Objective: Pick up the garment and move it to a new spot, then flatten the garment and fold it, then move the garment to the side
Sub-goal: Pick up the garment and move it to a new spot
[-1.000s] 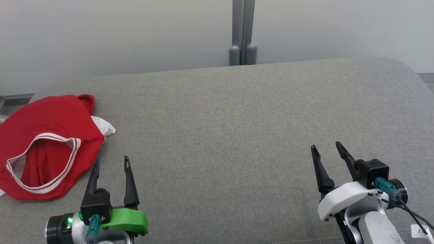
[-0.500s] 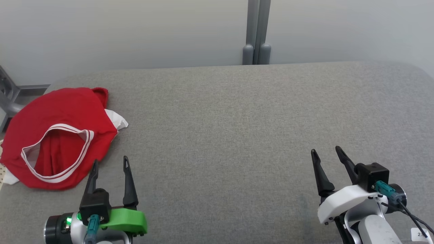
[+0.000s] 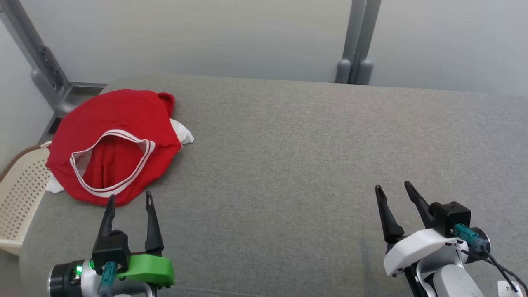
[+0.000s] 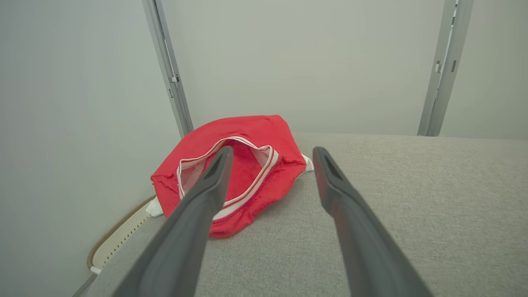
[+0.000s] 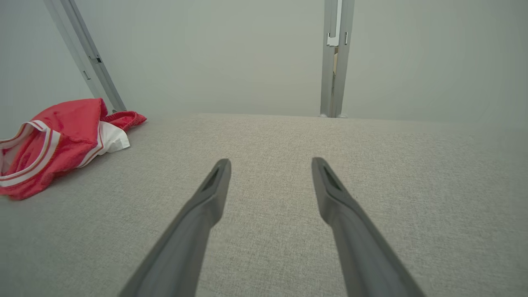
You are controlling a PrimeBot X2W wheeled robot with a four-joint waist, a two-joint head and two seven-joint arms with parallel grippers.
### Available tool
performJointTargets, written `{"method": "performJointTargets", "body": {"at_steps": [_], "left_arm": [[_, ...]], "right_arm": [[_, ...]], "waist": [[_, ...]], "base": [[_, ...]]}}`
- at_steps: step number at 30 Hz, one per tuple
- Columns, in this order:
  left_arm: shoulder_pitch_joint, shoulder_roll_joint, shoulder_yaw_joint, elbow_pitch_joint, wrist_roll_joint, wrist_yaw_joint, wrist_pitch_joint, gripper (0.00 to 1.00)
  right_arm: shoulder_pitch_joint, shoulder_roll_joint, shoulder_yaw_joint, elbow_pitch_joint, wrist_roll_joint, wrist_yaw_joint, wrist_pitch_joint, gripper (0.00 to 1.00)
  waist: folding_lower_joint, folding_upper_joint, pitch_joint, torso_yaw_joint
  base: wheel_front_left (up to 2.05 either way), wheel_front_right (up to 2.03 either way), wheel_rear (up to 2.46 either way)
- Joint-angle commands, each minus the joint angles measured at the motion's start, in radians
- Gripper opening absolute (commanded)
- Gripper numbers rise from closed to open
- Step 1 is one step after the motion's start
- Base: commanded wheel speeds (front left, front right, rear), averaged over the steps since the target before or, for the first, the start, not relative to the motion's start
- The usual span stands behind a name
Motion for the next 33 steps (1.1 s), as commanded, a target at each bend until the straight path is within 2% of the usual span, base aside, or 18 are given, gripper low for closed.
{"method": "performJointTargets", "body": {"at_steps": [1, 18, 25, 33], "left_arm": [[0.014, 0.008, 0.003, 0.000, -0.004, 0.006, -0.002, 1.00], [0.036, 0.049, 0.022, -0.025, -0.023, 0.023, 0.011, 1.00], [0.042, 0.058, 0.020, -0.034, -0.027, 0.024, 0.018, 1.00], [0.053, 0.060, 0.027, -0.046, -0.035, 0.039, 0.017, 1.00]], "right_arm": [[0.012, -0.005, 0.003, 0.003, 0.003, 0.000, -0.007, 1.00], [0.016, -0.005, 0.030, 0.025, 0.026, 0.000, -0.019, 1.00], [0.017, -0.005, 0.046, 0.031, 0.031, 0.000, -0.024, 1.00], [-0.001, -0.005, 0.067, 0.033, 0.028, 0.000, -0.022, 1.00]], "waist": [[0.0000, 0.0000, -0.008, 0.043], [0.0000, 0.0000, -0.035, 0.228], [0.0000, 0.0000, -0.040, 0.273], [0.0000, 0.0000, -0.031, 0.286]], "base": [[0.00, 0.00, 0.00], [0.00, 0.00, 0.00], [0.00, 0.00, 0.00], [0.00, 0.00, 0.00]]}}
